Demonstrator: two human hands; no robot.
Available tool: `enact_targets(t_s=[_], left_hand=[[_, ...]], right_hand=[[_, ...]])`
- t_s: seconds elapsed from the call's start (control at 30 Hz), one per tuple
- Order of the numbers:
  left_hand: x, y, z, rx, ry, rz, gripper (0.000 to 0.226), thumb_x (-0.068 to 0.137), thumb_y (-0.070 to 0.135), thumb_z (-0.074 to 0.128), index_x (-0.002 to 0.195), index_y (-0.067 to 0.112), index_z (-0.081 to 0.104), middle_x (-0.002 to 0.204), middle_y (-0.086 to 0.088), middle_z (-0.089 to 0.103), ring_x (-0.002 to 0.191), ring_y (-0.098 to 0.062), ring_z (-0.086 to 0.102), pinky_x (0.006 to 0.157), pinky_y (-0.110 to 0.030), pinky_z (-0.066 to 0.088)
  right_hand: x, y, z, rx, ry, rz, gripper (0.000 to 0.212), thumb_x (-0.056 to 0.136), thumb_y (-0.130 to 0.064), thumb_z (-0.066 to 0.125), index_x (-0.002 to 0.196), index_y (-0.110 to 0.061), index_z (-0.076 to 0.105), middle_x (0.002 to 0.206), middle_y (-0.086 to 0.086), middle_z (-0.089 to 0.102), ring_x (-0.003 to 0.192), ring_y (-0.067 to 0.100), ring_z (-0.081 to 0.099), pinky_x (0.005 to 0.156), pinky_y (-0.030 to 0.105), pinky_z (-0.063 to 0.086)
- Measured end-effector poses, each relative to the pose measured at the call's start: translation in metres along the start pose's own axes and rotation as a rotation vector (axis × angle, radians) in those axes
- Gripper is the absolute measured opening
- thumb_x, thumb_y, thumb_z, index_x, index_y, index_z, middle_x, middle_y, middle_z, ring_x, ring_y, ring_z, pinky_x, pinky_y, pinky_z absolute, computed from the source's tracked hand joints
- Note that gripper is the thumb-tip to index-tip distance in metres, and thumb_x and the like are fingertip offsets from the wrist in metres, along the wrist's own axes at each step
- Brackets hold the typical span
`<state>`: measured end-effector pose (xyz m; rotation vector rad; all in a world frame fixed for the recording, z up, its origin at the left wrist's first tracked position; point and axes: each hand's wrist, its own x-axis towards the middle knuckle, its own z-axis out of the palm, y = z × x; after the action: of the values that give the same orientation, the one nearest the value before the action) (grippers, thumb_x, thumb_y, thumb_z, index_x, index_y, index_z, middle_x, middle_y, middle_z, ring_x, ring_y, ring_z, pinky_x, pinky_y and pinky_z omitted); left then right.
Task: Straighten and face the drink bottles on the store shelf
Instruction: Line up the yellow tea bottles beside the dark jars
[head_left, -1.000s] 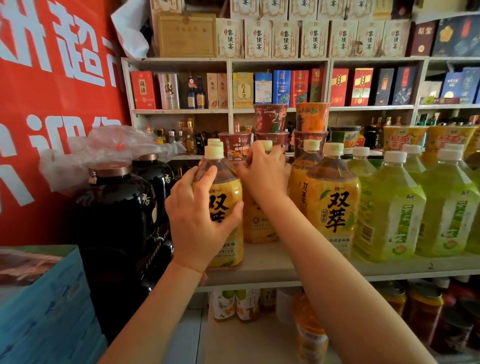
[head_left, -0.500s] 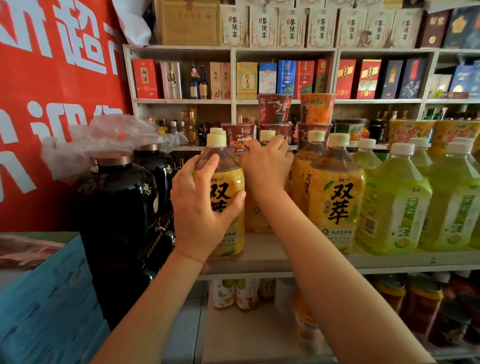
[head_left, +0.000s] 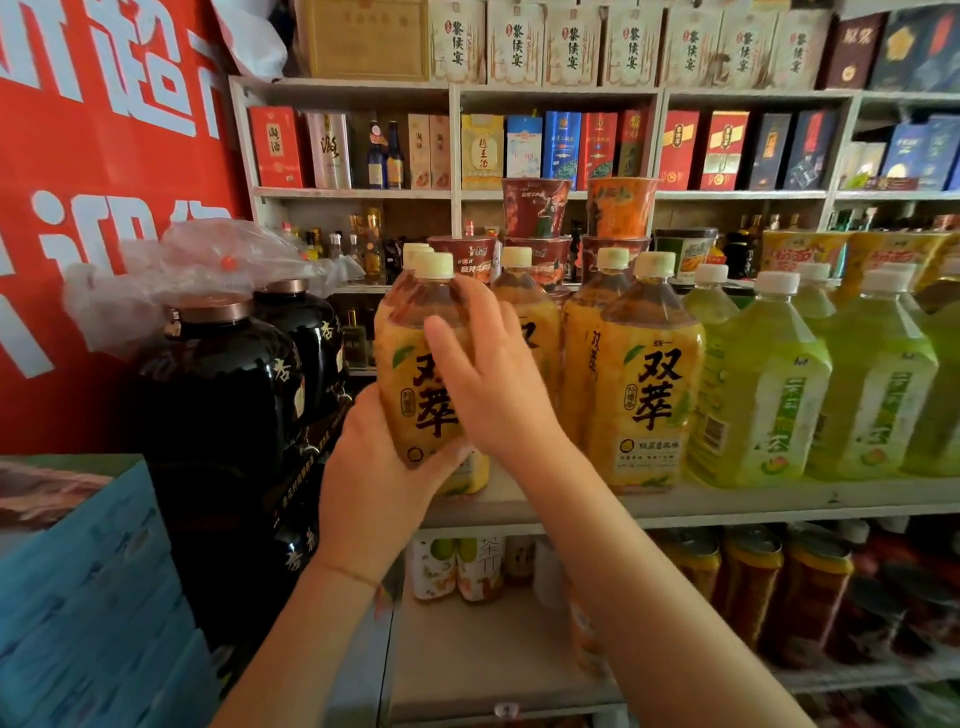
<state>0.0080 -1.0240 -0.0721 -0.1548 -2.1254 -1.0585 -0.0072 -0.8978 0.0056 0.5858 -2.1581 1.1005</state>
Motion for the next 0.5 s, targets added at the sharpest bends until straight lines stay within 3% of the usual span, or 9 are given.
enact_targets(t_s=[0.1, 0.2, 0.27, 0.37, 0.5], left_hand=[[-0.003, 0.011, 0.012, -0.084, -0.109, 0.039, 0.076, 0.073, 0.051, 0.08, 0.135, 0.024, 0.046, 0.118, 0.011, 0.058, 0.103, -0.005, 0.059, 0.078, -0.017, 0.051], [-0.005, 0.019, 0.027, -0.046, -0.158, 0.095, 0.076, 0.076, 0.047, 0.08, 0.138, 0.02, 0.044, 0.119, 0.008, 0.05, 0.106, -0.011, 0.056, 0.088, -0.031, 0.055], [-0.005, 0.024, 0.035, -0.005, -0.173, 0.107, 0.082, 0.077, 0.04, 0.082, 0.143, 0.016, 0.04, 0.12, 0.006, 0.046, 0.107, -0.011, 0.054, 0.086, -0.016, 0.049], [-0.003, 0.032, 0.044, -0.009, -0.185, 0.157, 0.088, 0.078, 0.028, 0.084, 0.148, 0.015, 0.032, 0.124, 0.009, 0.04, 0.102, 0.002, 0.045, 0.079, 0.004, 0.036], [0.001, 0.038, 0.05, 0.003, -0.208, 0.159, 0.095, 0.082, 0.027, 0.079, 0.155, 0.011, 0.02, 0.121, 0.007, 0.036, 0.098, 0.001, 0.04, 0.076, 0.006, 0.035]], right_hand=[[-0.001, 0.007, 0.004, -0.258, 0.166, -0.023, 0.076, 0.094, -0.057, 0.053, 0.149, -0.008, 0.034, 0.145, 0.01, 0.043, 0.134, 0.023, 0.04, 0.108, 0.036, 0.04], [0.001, 0.018, 0.001, -0.494, 0.382, -0.045, 0.087, 0.086, -0.063, 0.056, 0.142, 0.001, 0.041, 0.139, 0.018, 0.05, 0.133, 0.033, 0.044, 0.112, 0.048, 0.038], [0.0, 0.021, -0.003, -0.526, 0.424, -0.053, 0.09, 0.084, -0.058, 0.06, 0.147, 0.0, 0.034, 0.135, 0.018, 0.052, 0.129, 0.034, 0.047, 0.114, 0.049, 0.034], [-0.003, 0.028, -0.005, -0.657, 0.428, -0.129, 0.077, 0.087, -0.047, 0.059, 0.152, -0.015, 0.034, 0.135, 0.022, 0.051, 0.128, 0.038, 0.047, 0.117, 0.053, 0.026], [-0.001, 0.036, -0.007, -0.714, 0.392, -0.116, 0.051, 0.089, -0.042, 0.058, 0.138, -0.027, 0.054, 0.14, 0.027, 0.046, 0.13, 0.043, 0.043, 0.119, 0.053, 0.019]])
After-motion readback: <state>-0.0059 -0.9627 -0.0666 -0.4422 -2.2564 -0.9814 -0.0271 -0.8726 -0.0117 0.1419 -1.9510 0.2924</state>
